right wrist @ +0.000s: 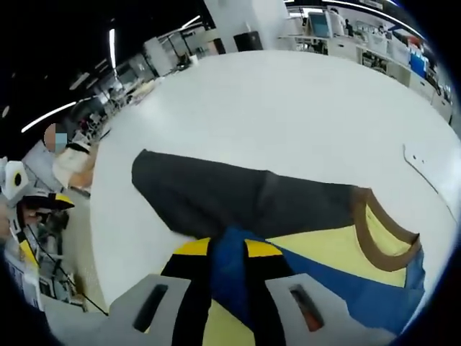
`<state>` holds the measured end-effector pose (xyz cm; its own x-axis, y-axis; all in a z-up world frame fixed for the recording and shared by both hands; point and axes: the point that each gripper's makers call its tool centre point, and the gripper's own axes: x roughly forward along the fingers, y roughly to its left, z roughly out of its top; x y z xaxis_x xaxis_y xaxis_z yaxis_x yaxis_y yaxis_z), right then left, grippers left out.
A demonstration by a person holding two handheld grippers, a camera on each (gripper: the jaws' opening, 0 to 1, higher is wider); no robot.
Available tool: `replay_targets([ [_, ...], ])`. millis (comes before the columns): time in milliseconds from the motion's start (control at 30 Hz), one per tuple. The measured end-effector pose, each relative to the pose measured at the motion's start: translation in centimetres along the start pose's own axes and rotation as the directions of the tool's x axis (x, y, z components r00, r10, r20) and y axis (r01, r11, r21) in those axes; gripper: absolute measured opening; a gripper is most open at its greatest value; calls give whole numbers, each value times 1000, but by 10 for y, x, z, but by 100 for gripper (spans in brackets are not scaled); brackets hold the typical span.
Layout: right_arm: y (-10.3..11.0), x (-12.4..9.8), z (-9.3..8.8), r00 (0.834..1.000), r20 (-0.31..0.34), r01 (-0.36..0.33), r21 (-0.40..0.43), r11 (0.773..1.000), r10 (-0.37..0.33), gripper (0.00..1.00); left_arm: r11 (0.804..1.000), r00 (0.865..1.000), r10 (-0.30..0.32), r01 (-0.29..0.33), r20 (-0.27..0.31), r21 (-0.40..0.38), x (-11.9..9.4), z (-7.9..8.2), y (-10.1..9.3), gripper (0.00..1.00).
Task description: Fold the garment on the visible template until the final outline fits inside the template.
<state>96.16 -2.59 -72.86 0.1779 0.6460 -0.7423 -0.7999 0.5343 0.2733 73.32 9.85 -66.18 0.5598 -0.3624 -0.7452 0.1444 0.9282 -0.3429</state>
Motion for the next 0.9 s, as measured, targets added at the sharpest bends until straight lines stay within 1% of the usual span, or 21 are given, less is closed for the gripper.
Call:
replay_targets([
  [100, 1, -7, 0, 1000, 14, -3, -6, 1000, 3, 20, 1000, 1000, -4, 4, 2, 7, -1, 2, -4, 99],
  [167, 3, -18, 0, 1000, 26, -3, -9, 1000, 3, 21, 1000, 1000, -9, 9, 6, 15, -2, 5, -8, 99],
  [233, 4, -19, 0, 999, 38, -13, -14, 1000, 13, 24, 1000, 1000, -10, 10, 10, 22, -3, 8, -11, 99],
  [367, 7, -34, 4, 998, 67, -13, -39, 999, 16, 27, 999, 1000, -12, 11, 21, 34, -5, 12, -15, 99],
  [500, 9, -49, 5, 995, 96, -17, -45, 999, 21, 31, 999, 1000, -16, 15, 25, 52, -8, 16, -21, 99],
  [667, 12, -70, 0, 992, 125, -22, -50, 998, 28, 37, 997, 999, -21, 19, 30, 74, -10, 20, -29, 99],
  [800, 15, -91, -9, 990, 137, -28, -50, 998, 34, 45, 996, 999, -32, 29, 39, 85, -10, 25, -37, 99],
  [900, 14, -105, -17, 990, 140, -16, -66, 998, 25, 47, 995, 998, -40, 36, 40, 98, -9, 28, -45, 99],
])
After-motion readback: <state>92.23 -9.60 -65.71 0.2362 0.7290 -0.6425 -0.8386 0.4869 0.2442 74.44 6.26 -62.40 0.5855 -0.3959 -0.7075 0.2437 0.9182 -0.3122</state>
